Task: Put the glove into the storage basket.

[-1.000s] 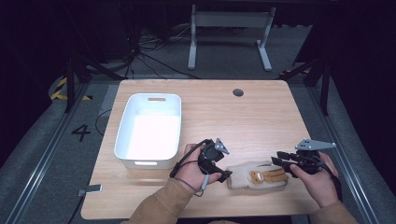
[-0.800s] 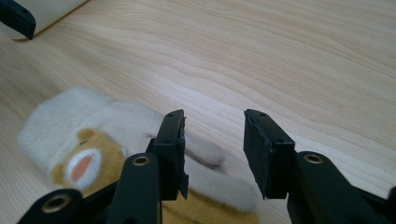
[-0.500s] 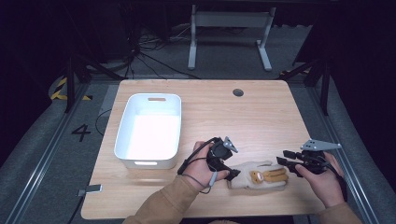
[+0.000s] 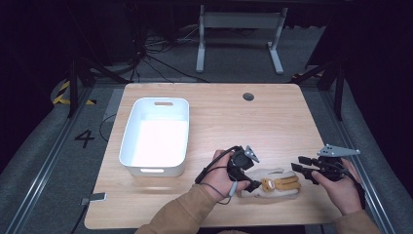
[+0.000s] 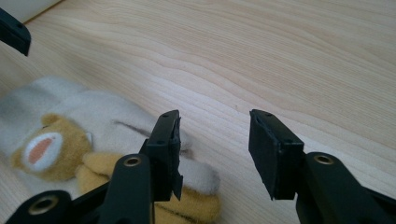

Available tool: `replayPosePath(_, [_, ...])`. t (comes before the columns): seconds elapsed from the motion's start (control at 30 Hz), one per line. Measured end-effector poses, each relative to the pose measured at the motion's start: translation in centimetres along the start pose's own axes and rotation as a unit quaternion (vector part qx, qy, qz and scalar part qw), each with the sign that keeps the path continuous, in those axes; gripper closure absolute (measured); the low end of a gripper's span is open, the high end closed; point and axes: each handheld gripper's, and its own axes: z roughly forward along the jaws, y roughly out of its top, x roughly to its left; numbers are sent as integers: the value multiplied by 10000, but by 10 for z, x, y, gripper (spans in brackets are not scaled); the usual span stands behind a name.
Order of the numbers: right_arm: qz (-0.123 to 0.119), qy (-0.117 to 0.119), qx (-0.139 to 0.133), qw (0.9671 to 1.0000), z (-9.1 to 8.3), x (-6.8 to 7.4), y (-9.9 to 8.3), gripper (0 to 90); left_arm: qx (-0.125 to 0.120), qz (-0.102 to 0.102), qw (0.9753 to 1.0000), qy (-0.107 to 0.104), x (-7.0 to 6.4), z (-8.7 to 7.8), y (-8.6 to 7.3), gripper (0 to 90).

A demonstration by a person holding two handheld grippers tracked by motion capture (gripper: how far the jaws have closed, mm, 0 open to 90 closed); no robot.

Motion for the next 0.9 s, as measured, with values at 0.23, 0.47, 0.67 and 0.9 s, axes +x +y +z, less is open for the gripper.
replayPosePath(0.23, [27, 32, -21, 10000, -1, -1, 0, 539, 64, 194, 9997, -123, -2, 20, 7, 269])
replayPosePath(0.47, [57, 89, -85, 9999, -2, 0, 0, 520, 111, 356, 9992, -163, -1, 44, 12, 249])
replayPosePath(0.67, [76, 130, -86, 9998, 0, 0, -1, 513, 256, 414, 9987, -128, -3, 58, 13, 227])
replayPosePath(0.9, [98, 164, -115, 9998, -1, 0, -1, 508, 418, 488, 9979, 5, -3, 70, 12, 189])
